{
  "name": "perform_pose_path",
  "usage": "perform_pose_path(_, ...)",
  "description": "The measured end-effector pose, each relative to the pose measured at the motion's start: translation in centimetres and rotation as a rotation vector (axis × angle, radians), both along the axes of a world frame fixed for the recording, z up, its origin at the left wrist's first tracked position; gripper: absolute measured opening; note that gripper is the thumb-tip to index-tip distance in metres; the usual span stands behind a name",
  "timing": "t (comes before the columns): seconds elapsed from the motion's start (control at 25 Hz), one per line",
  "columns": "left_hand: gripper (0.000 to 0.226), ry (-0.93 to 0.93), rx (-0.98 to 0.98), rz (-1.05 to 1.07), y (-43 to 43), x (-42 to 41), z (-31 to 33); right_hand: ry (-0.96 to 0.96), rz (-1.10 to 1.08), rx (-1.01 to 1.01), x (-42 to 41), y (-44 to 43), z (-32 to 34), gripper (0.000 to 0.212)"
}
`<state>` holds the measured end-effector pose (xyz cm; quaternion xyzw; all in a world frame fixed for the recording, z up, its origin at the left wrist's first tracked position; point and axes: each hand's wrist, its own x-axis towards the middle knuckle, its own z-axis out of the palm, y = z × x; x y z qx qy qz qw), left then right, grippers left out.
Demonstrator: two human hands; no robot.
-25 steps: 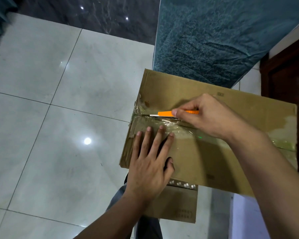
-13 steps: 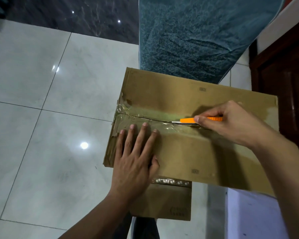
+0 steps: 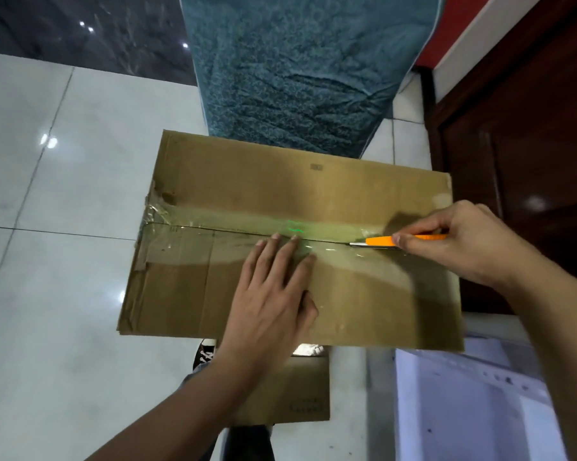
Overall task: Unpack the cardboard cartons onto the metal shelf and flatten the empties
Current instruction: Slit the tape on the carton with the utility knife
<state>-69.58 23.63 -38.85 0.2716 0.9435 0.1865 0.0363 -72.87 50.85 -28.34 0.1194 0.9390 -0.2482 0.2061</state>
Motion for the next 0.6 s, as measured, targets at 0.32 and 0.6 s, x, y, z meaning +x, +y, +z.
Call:
perform_pose_path(0.32, 0.053, -0.008, 0.02, -0.187, 5.9, 0.5, 0.1, -0.017, -0.118, 0.058, 2.8, 6.5, 1.0, 0.013)
perform_pose_path(0.6, 0.052, -0.016, -0.017, -0.231, 9.0, 1.3, -0.3, -0.055, -0.2, 0.141, 5.1, 11.5, 2.7, 0.008)
